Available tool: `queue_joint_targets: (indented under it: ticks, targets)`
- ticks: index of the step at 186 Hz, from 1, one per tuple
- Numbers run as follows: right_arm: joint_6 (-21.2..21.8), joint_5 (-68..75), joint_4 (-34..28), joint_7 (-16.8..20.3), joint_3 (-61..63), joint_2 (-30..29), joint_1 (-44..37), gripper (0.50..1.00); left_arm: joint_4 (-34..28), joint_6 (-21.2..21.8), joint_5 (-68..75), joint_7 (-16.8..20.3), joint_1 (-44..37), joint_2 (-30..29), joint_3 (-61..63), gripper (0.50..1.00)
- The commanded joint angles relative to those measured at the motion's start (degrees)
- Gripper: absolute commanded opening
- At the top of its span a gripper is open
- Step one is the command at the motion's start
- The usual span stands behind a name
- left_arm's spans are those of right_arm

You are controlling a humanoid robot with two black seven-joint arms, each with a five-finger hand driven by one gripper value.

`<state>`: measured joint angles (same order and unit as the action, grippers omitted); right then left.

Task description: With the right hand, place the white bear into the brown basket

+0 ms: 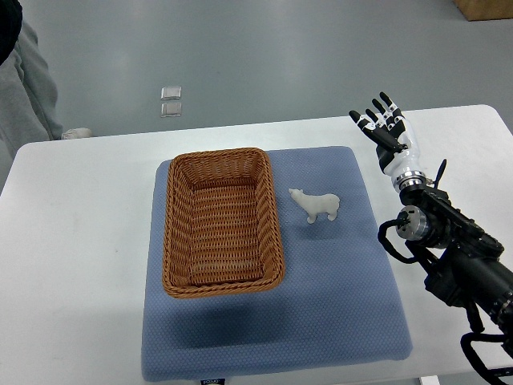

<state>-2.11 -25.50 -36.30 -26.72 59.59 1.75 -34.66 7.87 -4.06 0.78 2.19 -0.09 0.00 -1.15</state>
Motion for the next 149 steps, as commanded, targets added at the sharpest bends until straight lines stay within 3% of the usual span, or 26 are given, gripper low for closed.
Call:
queue_joint_targets:
  ticks: [1,149]
  targets:
    - [0.0,0.0,0.0,0.0,0.0,0.0,0.0,0.921,0.0,0.0,0.0,0.0,0.0,0.0,0.0,1.0]
    - [0.1,0.0,0.0,0.0,0.1,0.7,-0.1,0.921,0.0,0.1,0.0,0.0,-0.1,0.0,-0.2,1.0]
